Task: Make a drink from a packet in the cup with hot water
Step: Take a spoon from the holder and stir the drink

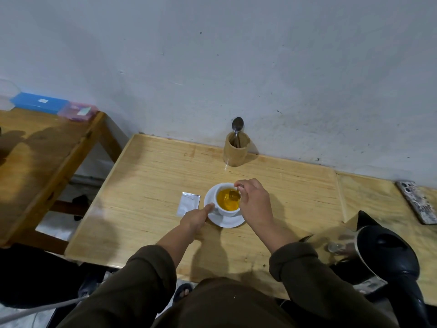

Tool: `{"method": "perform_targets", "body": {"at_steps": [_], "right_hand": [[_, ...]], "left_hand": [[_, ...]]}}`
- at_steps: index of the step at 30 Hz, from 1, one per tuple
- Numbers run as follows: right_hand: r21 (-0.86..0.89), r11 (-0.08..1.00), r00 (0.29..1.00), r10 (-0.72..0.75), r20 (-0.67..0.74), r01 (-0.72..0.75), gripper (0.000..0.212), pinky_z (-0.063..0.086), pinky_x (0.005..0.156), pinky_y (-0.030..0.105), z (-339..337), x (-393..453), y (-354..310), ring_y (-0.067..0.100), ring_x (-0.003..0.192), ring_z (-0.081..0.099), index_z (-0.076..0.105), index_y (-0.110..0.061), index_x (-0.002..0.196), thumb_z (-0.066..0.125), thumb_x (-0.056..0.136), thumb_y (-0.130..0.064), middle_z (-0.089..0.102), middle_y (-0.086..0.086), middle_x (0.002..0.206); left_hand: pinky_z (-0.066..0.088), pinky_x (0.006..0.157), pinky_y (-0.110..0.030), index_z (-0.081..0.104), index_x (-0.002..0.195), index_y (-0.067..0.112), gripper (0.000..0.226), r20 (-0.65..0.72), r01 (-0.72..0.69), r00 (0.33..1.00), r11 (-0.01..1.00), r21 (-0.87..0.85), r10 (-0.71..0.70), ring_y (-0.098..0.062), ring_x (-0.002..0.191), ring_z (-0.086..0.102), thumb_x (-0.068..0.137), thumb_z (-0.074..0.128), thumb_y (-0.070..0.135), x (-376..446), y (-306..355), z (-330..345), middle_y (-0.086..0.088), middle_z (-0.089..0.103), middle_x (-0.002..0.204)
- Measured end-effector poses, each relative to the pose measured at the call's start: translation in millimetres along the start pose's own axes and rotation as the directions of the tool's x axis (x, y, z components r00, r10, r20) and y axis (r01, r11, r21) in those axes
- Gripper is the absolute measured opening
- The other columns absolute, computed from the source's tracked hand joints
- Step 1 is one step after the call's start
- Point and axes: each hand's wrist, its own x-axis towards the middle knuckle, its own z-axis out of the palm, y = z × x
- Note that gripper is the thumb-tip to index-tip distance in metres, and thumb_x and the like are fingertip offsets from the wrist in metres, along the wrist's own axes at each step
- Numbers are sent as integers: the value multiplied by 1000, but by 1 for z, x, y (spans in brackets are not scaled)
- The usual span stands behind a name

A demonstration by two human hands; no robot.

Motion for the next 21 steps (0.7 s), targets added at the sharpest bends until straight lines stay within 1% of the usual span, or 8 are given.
{"method": "perform_targets", "body": {"at_steps": [2,3,8,10,11,13,16,21], "right_hand": [[28,1000,1000,1,-10,-1,24,30,74,8,1,-1,-1,19,97,59,68,-9,105,46,95,-7,63,9,109],[39,999,1000,0,-10,0,24,30,75,9,2,-1,-1,19,97,59,68,-9,105,46,94,-7,64,9,109],[84,996,999,-39,36,35,22,44,81,24,3,0,-6,24,95,62,68,-7,100,47,93,-5,66,11,106],[85,996,997,-33,70,27,21,47,82,29,2,0,-6,24,92,62,67,-7,98,46,93,-5,65,10,103],[79,997,996,-34,81,27,21,46,80,29,1,0,-6,24,92,61,66,-7,97,46,93,-5,65,9,102],[32,999,995,-36,88,34,21,39,76,23,0,1,-4,24,93,59,64,-7,98,44,94,-7,63,9,103],[-39,999,998,-14,55,16,23,32,73,17,-1,3,-2,20,94,57,64,-9,102,42,95,-10,60,7,107],[18,1000,999,1,38,-2,26,28,71,8,0,3,-3,19,97,58,67,-10,104,44,95,-8,63,7,110]], "left_hand": [[41,107,-43,58,129,8,77,9,-4,1000,1000,4,4,-29,125,52,77,60,64,0,0,0,-13,57,137],[41,108,-43,58,130,8,77,10,-4,1000,1000,4,4,-29,125,52,76,60,64,0,0,0,-13,57,137],[40,110,-43,58,130,8,78,2,-5,1000,1000,14,5,-30,127,51,76,60,64,1,0,0,-13,56,138],[40,110,-44,57,132,9,78,10,-9,1000,1000,13,9,-29,126,51,77,60,64,2,0,0,-12,56,137],[40,110,-44,56,132,9,78,12,-10,1000,1000,12,10,-29,126,52,77,59,64,2,0,0,-12,56,137],[41,108,-44,56,132,9,77,12,-9,1000,1000,12,9,-29,126,52,78,59,64,2,1,0,-13,56,137],[41,109,-45,56,131,8,77,11,-10,1000,1000,20,10,-30,125,52,78,59,64,3,1,0,-14,57,135],[43,108,-45,56,132,8,80,6,0,1000,1000,24,0,-31,124,53,76,59,65,3,1,0,-14,58,134]]}}
